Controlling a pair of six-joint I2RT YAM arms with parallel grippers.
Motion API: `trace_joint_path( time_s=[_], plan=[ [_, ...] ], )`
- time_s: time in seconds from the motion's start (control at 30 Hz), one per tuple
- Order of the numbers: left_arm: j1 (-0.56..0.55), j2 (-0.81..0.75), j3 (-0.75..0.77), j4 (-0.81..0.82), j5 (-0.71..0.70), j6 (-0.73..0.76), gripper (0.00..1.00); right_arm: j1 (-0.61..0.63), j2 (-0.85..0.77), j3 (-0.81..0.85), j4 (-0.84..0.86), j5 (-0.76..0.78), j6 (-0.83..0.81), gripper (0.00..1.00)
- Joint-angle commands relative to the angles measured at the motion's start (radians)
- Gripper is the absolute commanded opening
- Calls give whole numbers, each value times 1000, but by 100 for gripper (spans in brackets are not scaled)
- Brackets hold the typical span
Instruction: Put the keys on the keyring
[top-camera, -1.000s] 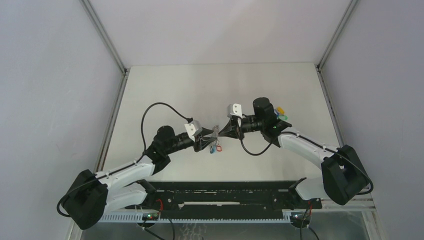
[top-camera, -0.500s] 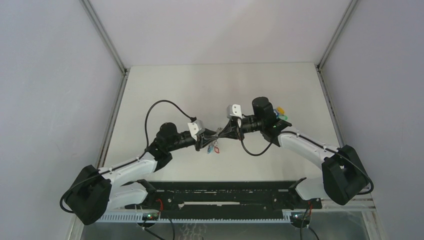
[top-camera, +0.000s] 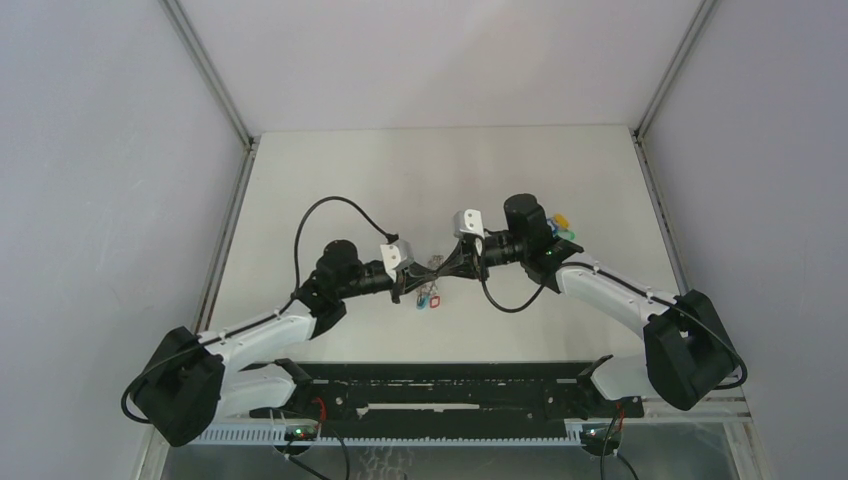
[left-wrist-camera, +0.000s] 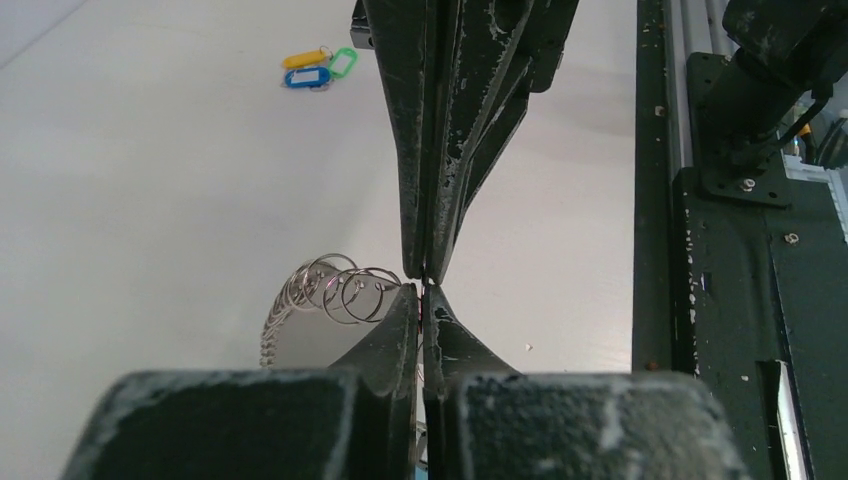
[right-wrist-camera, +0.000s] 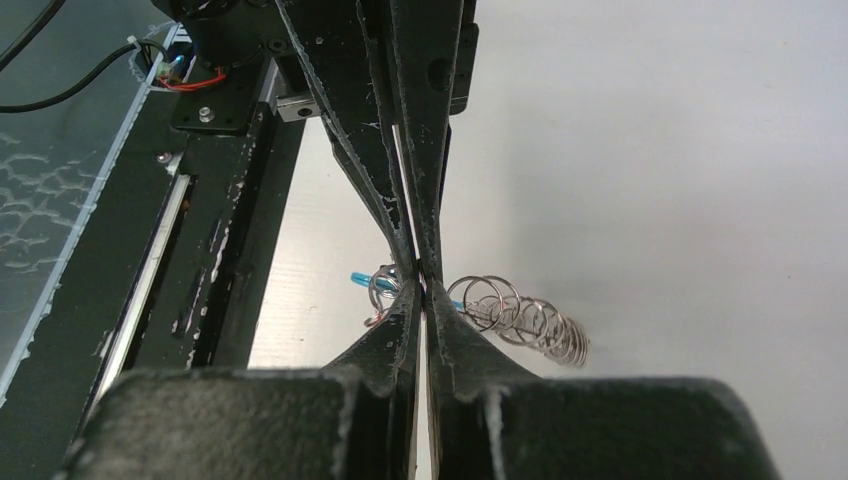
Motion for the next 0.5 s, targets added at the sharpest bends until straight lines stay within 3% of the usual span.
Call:
trace_joint_path(
  time_s=[0.0,0.07,0.13,0.23,0.47],
  plan=[
    [5,-36,67,-59,5,45,0,3,-32,52,8,-4,-24,0],
    [5,-67,75,-104,-11,62,0,2,-47,52,-26,35,-36,0],
    [4,-105,82,-145,-26,80,0,3,-75,44,-47,64,-50,15],
    [2,-148,84,-192,-52,110,0,1,-121,10,-36,83,-67,27],
    [-39,-176,113,-281,-131,173,0,16,-130,0,1,99,-92,36]
  ],
)
